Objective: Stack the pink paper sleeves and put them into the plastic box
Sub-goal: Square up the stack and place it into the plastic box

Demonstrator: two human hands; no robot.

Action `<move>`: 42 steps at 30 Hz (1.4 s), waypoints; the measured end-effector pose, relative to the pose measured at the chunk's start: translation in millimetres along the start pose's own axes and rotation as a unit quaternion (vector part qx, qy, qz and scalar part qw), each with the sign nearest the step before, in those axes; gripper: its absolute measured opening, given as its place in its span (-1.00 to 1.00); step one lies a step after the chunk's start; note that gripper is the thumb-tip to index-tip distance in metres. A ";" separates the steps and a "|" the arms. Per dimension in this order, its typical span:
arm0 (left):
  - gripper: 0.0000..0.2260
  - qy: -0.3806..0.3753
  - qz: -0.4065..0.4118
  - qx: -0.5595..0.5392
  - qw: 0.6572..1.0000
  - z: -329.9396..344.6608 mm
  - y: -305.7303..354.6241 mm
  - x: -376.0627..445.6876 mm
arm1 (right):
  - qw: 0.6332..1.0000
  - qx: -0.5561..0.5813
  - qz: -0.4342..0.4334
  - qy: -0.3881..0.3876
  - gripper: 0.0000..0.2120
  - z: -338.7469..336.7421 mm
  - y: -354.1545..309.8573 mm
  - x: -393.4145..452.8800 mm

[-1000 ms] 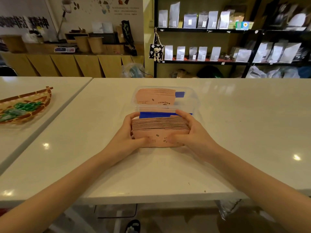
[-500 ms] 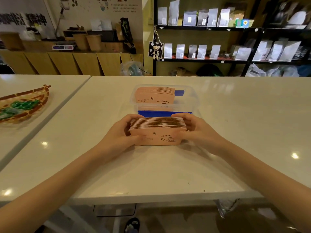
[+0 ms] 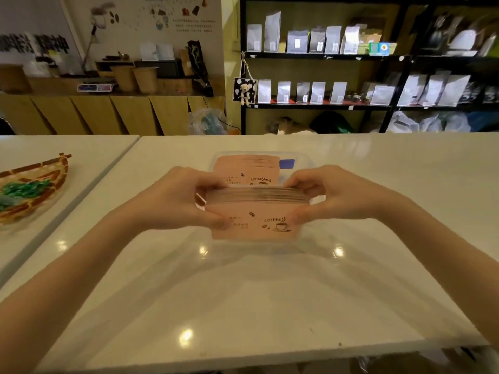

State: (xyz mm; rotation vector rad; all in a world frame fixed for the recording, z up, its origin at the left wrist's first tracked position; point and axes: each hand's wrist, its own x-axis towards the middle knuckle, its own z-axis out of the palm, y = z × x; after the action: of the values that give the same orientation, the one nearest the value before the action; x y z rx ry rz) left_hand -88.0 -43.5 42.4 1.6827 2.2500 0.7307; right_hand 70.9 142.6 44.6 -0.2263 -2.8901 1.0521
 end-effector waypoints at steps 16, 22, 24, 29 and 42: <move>-0.61 -0.043 -0.020 0.126 0.991 -53.6 -19.8 99.2 | 0.990 -0.120 0.027 0.069 -0.67 -49.0 8.4 77.9; -0.56 -0.102 -0.062 0.165 0.979 -35.3 -35.9 110.7 | 0.989 -0.133 0.063 0.018 -0.55 -31.9 21.8 96.1; -0.53 -0.116 -0.076 0.178 0.974 -31.7 -36.7 111.0 | 0.988 -0.135 0.078 0.010 -0.50 -27.7 23.6 100.5; -0.53 -0.156 -0.089 0.203 0.963 -21.6 -35.3 112.5 | 0.981 -0.167 0.092 -0.022 -0.51 -21.0 26.1 103.8; -0.55 -0.151 -0.086 0.195 0.965 -24.2 -35.9 109.9 | 0.978 -0.181 0.097 -0.042 -0.54 -15.9 22.2 102.8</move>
State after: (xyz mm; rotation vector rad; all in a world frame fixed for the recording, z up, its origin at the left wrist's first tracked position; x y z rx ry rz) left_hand -163.1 46.8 55.7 1.5906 2.3782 -0.0171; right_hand -26.3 185.6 42.9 -0.5007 -3.1700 0.5526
